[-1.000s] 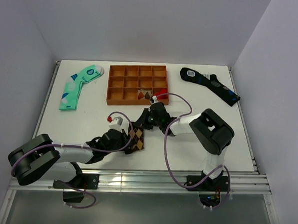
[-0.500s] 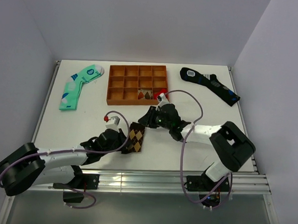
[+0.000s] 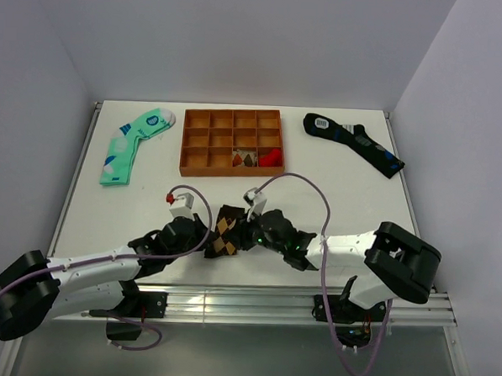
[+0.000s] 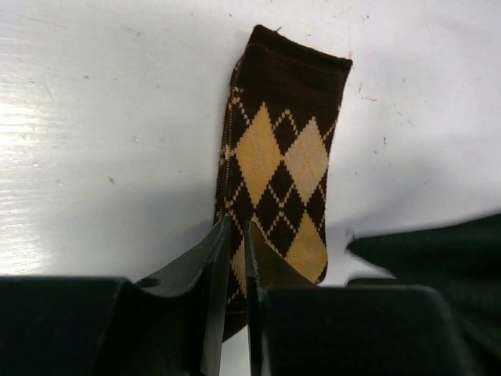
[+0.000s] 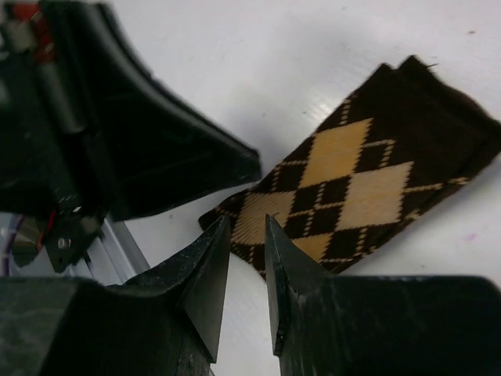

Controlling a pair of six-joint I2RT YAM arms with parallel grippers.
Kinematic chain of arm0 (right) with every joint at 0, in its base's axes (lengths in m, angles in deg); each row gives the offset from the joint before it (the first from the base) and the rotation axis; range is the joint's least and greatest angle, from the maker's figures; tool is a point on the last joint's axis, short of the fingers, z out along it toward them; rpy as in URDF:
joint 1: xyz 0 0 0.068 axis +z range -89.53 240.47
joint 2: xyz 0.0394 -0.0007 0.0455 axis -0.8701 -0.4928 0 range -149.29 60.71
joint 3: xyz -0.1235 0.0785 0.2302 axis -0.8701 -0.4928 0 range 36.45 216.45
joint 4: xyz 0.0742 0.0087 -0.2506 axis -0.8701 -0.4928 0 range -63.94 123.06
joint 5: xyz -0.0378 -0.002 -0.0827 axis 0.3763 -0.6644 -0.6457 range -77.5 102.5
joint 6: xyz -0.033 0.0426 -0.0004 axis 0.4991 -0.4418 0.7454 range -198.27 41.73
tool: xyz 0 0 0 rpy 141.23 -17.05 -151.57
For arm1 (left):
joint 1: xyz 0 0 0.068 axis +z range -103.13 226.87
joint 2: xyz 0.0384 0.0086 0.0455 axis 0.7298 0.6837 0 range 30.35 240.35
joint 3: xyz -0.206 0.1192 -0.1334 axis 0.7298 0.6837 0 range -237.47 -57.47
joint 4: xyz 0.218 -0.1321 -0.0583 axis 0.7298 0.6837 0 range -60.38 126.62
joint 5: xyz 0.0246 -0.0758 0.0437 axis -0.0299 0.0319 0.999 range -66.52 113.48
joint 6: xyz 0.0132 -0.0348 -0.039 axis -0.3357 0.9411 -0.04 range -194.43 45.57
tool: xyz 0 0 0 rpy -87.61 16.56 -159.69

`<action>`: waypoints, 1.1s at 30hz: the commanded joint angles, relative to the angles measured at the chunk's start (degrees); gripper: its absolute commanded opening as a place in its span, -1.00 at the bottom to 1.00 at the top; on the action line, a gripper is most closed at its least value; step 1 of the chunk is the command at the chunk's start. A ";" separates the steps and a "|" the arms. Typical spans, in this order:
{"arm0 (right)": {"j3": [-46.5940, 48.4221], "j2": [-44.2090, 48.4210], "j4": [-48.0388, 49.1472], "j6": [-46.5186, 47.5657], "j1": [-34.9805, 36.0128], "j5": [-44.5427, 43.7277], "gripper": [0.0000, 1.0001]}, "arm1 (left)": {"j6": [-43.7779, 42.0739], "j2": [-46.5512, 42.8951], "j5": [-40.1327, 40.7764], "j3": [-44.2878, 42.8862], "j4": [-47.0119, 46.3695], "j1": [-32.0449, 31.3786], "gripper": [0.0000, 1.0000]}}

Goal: Roll the socks
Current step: Roll the sock at the center of the board.

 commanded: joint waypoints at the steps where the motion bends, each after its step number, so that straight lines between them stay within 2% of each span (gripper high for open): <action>1: 0.45 0.32 3.39 6.09 3.58 -7.27 -0.35 | -1.63 0.85 3.35 -0.58 -3.55 -0.31 -0.61; 6: 0.53 -0.12 2.88 9.60 4.47 -7.80 -0.31 | -4.18 3.65 6.07 -1.98 -6.10 -0.04 -0.50; 12: 0.36 -0.73 2.35 12.50 4.91 -7.63 -0.28 | -5.68 9.11 2.31 -2.78 -11.36 1.89 -0.49; 17: -0.44 -1.79 3.05 12.42 5.26 -6.66 -0.30 | -5.77 8.93 -0.42 -1.72 -12.78 3.47 -0.45; 25: 0.62 -9.87 3.05 9.70 5.08 -8.52 -0.36 | -4.10 6.39 -1.13 1.09 -12.78 3.83 -0.39; 29: 1.32 -12.16 2.26 8.11 1.31 -4.56 -0.40 | -3.04 5.77 -1.48 2.85 -13.75 3.83 -0.31; 33: 2.99 -12.60 -1.34 8.55 -1.06 -4.29 -0.41 | -2.95 4.98 -2.71 6.09 -18.04 3.56 -0.23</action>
